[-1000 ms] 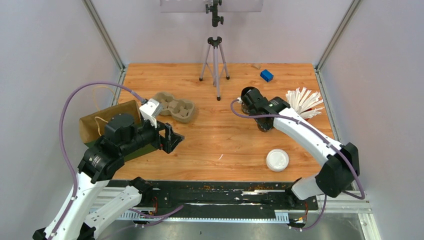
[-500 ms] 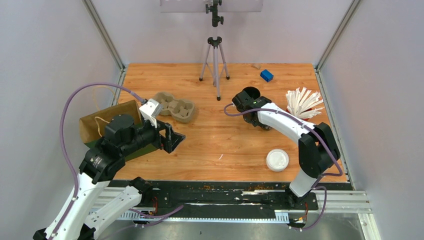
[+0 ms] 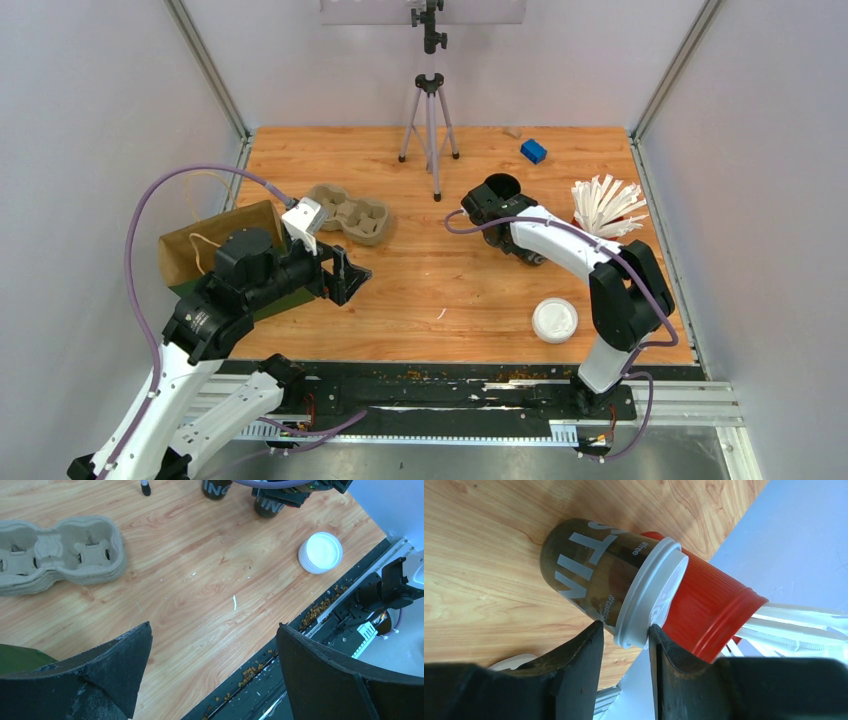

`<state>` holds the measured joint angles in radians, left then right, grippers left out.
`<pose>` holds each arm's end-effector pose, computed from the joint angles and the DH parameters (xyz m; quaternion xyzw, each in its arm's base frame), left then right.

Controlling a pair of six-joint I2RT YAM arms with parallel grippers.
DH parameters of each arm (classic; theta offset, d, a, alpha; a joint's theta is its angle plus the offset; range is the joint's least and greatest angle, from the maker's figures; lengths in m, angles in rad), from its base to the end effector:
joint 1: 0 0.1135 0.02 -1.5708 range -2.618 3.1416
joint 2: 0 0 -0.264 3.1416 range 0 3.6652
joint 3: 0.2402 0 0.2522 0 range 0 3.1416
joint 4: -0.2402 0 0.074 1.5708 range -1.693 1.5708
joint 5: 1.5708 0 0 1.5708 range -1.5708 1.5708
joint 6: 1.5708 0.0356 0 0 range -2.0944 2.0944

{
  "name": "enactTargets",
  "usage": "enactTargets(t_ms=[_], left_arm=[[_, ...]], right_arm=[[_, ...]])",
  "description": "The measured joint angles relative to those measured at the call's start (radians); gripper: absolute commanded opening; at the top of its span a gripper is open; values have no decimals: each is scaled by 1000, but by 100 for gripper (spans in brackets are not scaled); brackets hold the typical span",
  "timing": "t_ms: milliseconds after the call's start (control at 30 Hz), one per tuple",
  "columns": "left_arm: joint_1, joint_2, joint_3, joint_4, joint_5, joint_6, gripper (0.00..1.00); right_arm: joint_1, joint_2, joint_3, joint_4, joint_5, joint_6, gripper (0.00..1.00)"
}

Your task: Pack the takeout coffee

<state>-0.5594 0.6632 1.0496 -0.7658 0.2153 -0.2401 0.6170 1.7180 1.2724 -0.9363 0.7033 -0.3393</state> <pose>0.0954 -0.0687 0.3836 0.1904 0.8029 -0.2990 0.4792 0.2781 0.1690 0.2239 -0.4012 0.8447 -0.3274 0.1351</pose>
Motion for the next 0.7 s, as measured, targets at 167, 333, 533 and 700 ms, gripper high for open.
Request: enactTargets(t_ms=[167, 333, 533, 700], left_arm=[[0, 0, 0, 0, 0, 0, 100], [0, 1, 0, 0, -7, 0, 100], [0, 11, 0, 0, 1, -3, 100], [0, 23, 0, 3, 22, -29, 100]], right_arm=[[5, -2, 0, 2, -49, 23, 42], [5, -5, 8, -1, -105, 57, 43], [5, -53, 63, -37, -179, 104, 47], [4, -126, 138, -29, -261, 125, 48]])
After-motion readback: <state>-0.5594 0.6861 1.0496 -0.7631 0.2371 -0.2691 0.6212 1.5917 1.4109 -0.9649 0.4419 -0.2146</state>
